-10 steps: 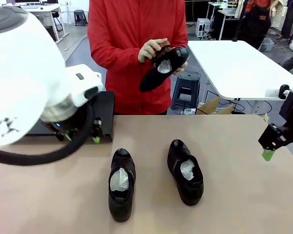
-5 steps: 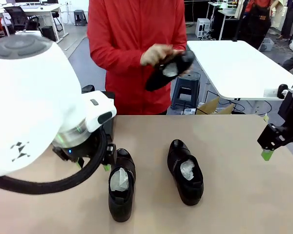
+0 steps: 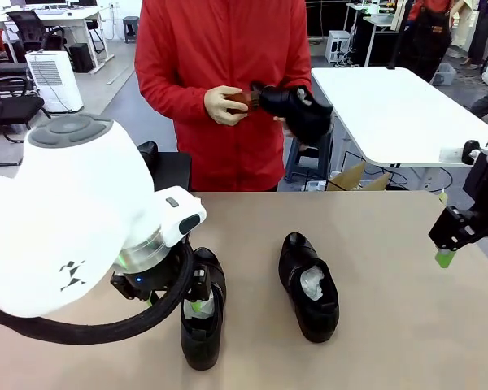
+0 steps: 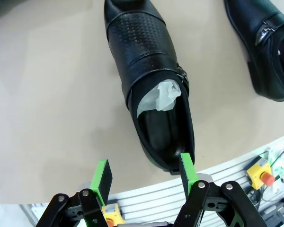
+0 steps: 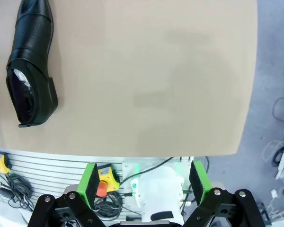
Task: Organize the shoes by placing them on the stand.
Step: Place the Shoe from the middle of the table onto the Shoes Stand.
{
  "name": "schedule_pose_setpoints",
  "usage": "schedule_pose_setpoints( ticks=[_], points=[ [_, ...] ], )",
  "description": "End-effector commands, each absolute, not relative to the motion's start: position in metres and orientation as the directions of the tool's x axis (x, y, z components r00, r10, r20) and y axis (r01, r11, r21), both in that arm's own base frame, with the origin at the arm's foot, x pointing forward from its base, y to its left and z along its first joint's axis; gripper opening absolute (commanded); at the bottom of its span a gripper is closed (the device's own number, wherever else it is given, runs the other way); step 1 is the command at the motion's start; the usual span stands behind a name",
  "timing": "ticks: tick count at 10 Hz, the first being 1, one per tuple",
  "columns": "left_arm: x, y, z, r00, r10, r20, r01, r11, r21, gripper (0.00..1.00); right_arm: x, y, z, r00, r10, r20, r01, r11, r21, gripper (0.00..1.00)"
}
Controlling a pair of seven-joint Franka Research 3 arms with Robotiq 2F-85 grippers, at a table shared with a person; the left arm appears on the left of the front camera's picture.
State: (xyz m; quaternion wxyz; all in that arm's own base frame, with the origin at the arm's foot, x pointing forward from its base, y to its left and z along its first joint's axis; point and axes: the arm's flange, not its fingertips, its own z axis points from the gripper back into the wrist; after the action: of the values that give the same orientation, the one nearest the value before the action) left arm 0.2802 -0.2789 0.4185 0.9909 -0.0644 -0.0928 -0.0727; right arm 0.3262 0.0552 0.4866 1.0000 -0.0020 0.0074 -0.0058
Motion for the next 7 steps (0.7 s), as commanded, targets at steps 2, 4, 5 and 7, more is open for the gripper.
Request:
schedule_pose_setpoints(
  ticks=[2, 4, 5, 7],
  points=[
    [0.279, -0.270, 0.386, 0.981, -0.086, 0.172, 0.101, 0.991, -0.085, 0.74, 0.327, 0.056, 0.490, 0.999, -0.035, -0.009, 0.034, 0.999, -0.002, 1.00],
    [0.284, -0.269, 0.374, 0.988, -0.082, 0.134, 0.094, 0.992, -0.087, 0.74, 0.327, 0.056, 0.490, 0.999, -0.035, -0.009, 0.034, 0.999, -0.002, 1.00],
    [0.289, -0.268, 0.364, 0.988, -0.080, 0.129, 0.094, 0.990, -0.105, 0.74, 0.327, 0.056, 0.490, 0.999, -0.035, -0.009, 0.034, 0.999, -0.002, 1.00],
    [0.295, -0.267, 0.351, 0.991, -0.054, 0.124, 0.066, 0.994, -0.088, 0.74, 0.327, 0.056, 0.490, 0.999, -0.035, -0.009, 0.034, 0.999, -0.002, 1.00]
  ],
)
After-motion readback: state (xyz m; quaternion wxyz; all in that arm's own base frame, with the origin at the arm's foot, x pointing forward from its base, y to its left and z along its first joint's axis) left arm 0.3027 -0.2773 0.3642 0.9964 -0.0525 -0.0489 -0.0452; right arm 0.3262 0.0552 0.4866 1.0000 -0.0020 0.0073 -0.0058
